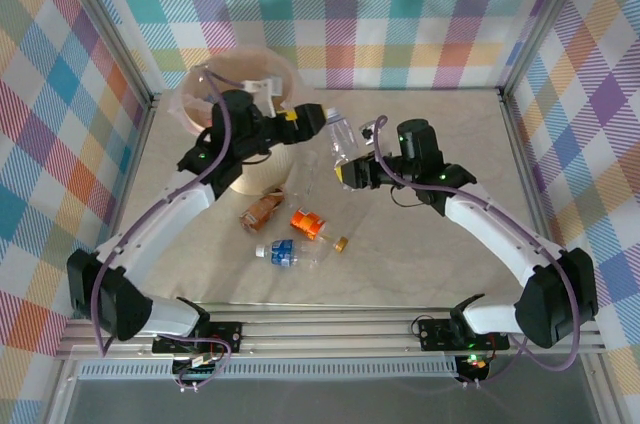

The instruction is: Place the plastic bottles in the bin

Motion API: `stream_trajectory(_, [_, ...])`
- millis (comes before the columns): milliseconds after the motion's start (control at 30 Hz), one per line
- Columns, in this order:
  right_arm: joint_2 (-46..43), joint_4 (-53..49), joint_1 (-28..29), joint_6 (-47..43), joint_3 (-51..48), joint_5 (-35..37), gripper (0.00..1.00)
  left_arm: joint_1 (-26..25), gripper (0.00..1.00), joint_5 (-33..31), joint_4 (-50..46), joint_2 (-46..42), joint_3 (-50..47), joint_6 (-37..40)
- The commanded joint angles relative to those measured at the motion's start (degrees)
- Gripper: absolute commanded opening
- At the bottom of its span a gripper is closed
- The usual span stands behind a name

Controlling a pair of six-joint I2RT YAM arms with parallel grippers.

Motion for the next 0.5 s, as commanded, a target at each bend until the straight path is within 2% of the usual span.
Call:
stream_trajectory(0, [-1.52,6.13,0.98,2.08,-0.05,-3.82,0.44,-2.38,0.98,3.57,-0.38,1.84,3.54,-0.38])
stream_trajectory(200, [-1.37,7.28,1.99,2.25,0.79,-3.87,0.43,-3.72,0.86,3.22,-1.4,3.66,4.93,-0.15])
stream_trajectory(467, [-1.76,7.74,2.43,2.17,0.62,-3.08,0.45,-4.17,0.51,2.48,-1.57,3.05,4.73,0.37])
